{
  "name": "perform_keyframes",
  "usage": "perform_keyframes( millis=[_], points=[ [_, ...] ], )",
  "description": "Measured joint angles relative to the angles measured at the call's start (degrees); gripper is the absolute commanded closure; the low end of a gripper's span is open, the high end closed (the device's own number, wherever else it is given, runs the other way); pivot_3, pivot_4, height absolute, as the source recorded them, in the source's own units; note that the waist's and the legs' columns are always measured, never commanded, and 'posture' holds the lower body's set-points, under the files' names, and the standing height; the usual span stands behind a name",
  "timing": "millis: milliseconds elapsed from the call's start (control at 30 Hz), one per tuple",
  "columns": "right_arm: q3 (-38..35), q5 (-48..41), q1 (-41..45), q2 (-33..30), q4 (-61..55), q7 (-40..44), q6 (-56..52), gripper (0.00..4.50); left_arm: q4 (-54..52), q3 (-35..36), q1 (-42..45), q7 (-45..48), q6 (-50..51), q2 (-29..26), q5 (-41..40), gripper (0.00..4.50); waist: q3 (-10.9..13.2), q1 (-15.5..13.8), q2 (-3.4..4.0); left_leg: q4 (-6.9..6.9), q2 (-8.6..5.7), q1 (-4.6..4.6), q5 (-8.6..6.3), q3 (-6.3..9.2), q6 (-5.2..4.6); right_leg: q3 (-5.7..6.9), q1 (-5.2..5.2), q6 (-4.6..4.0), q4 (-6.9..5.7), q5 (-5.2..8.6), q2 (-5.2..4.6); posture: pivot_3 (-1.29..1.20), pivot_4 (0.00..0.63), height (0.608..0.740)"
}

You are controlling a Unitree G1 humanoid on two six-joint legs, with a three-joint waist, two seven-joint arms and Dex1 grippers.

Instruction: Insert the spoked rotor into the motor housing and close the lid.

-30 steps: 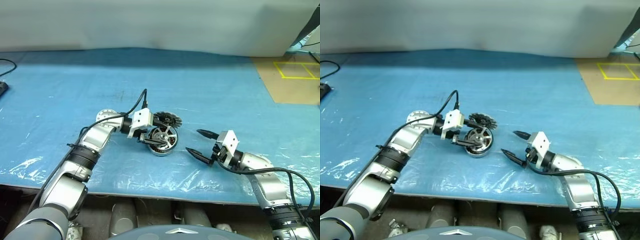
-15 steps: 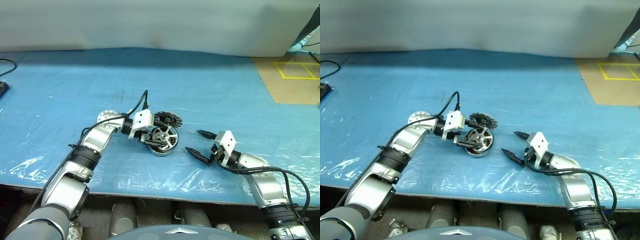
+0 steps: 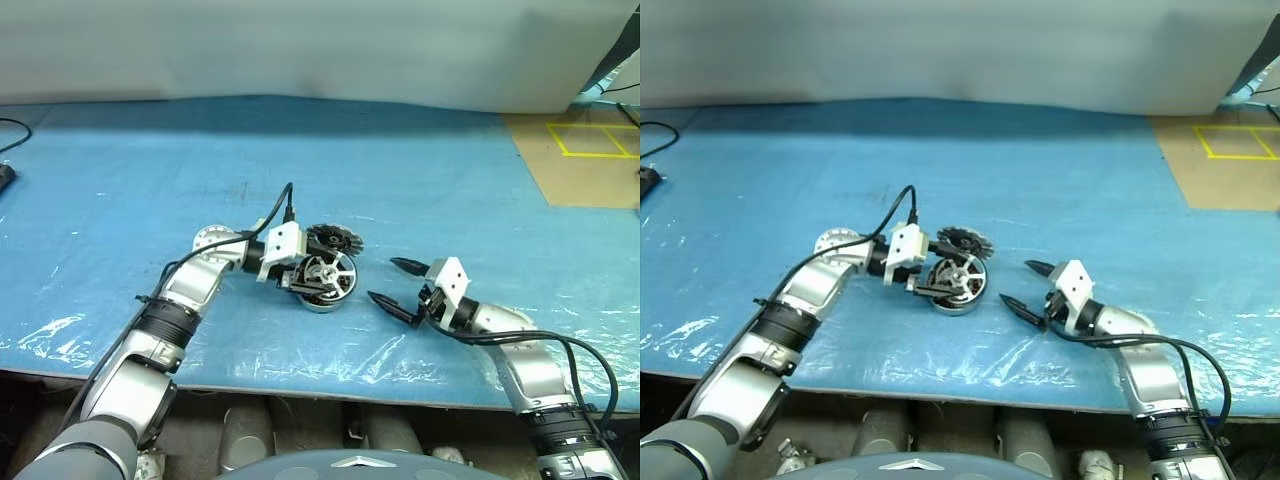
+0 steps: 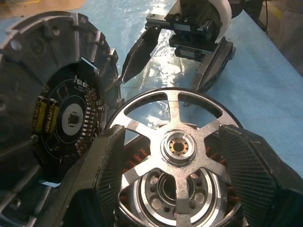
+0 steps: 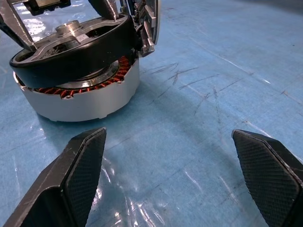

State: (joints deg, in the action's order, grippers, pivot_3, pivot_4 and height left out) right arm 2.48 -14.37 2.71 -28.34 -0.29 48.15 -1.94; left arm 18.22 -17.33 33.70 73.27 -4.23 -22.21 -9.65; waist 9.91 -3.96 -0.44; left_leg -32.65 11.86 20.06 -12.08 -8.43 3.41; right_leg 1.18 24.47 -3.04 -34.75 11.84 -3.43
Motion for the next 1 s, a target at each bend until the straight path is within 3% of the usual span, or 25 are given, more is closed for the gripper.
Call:
perform_keyframes(
  millis=[100, 333, 1000],
  points=[
    [0.0, -0.01, 0.12, 0.0, -0.66, -0.45, -0.66, 0.0, 0.0, 0.03, -0.05, 0.0, 0.03, -0.05, -0.1, 1.81, 0.0, -0.02, 0.0, 0.0, 0.0, 0.0, 0.0, 0.0, 0.0, 0.0, 0.0, 0.0, 0.0, 0.0, 0.0, 0.0, 0.15, 0.74],
    [0.0, 0.0, 0.16, 0.0, -0.8, -1.02, -1.2, 0.0, -0.11, 0.65, -0.12, 0.39, 0.17, -0.3, -0.53, 4.11, 0.0, -0.02, 0.0, 0.0, -0.01, 0.0, -0.01, 0.0, 0.02, 0.0, 0.0, 0.0, 0.01, 0.0, -0.01, 0.0, 0.15, 0.74],
    [-0.01, 0.7, 0.09, 0.0, -0.96, -0.84, -1.1, 0.0, 0.47, 1.6, -0.05, -0.83, -1.0, -0.29, -0.8, 4.14, 0.0, 0.0, 0.0, 0.01, 0.0, 0.0, -0.03, 0.0, 0.06, 0.0, 0.0, 0.0, 0.01, 0.0, 0.0, 0.0, 0.15, 0.74]
  ],
)
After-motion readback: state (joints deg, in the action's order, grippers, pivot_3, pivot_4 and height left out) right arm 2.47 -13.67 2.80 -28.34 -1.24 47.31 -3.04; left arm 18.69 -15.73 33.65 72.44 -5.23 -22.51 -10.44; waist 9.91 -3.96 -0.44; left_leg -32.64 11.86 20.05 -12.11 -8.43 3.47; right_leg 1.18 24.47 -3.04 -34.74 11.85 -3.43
